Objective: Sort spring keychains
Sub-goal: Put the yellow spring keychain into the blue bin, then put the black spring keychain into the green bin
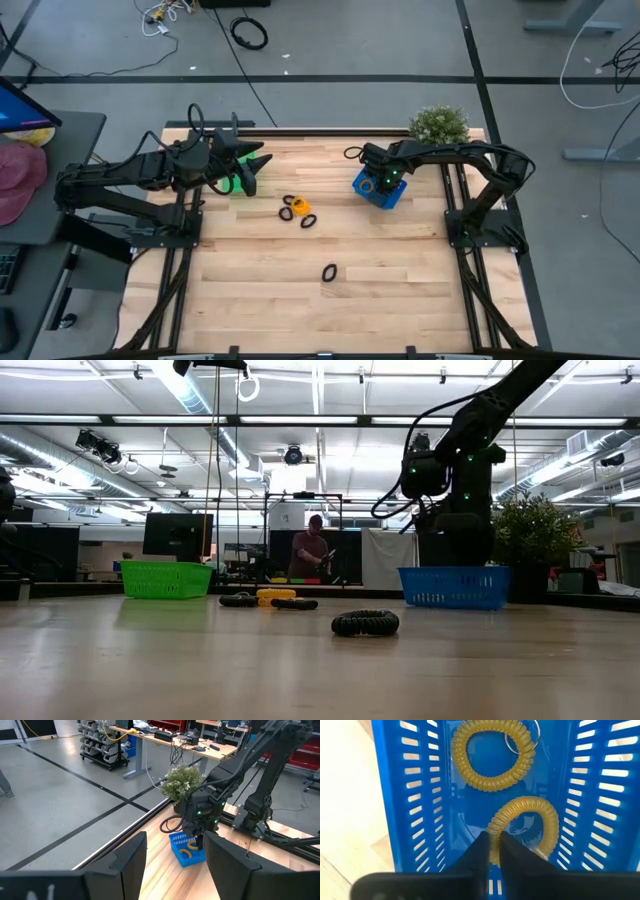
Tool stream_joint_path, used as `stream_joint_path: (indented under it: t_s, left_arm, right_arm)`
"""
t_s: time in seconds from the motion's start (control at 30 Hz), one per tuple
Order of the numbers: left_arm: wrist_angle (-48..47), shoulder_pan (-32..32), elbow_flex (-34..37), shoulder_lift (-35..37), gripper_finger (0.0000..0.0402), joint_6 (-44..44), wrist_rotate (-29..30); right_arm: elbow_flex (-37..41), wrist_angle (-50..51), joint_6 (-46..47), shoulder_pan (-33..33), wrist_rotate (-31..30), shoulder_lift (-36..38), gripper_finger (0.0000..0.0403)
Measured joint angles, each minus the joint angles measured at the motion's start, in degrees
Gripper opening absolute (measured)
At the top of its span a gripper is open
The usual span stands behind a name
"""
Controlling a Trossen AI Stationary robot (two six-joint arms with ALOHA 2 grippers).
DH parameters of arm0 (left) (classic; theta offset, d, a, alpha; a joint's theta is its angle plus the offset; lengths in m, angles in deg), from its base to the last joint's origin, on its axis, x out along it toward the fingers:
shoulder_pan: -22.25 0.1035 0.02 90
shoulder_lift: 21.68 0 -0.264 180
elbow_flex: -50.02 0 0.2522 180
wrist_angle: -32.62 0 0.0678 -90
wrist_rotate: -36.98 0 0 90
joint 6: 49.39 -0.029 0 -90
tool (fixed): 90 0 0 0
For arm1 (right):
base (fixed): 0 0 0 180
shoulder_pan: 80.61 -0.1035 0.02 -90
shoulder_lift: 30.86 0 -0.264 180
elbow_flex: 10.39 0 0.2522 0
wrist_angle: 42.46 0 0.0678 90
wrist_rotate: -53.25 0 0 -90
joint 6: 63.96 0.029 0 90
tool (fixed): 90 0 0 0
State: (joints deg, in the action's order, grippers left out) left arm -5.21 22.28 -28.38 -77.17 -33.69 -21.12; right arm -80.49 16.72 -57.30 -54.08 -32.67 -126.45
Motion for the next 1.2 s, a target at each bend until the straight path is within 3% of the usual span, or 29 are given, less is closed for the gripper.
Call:
stream_joint_path:
  t_s: [0.47,0.9,1.2]
  left_arm:
    - [0.0,0.0,0.0,0.0,0.0199,0.0,0.0]
    - [0.0,0.0,0.0,0.0,0.0199,-0.4,0.0]
    - [0.0,0.0,0.0,0.0,0.0199,0.2,-0.2]
  right_arm:
    - [0.0,4.1,-2.1,0.0,0.0,3.3,0.0152]
    - [-8.8,11.8,-2.5,0.0,0.4,26.4,0.0157]
    - [-9.2,2.4,-7.3,-0.8,7.4,42.5,0.0156]
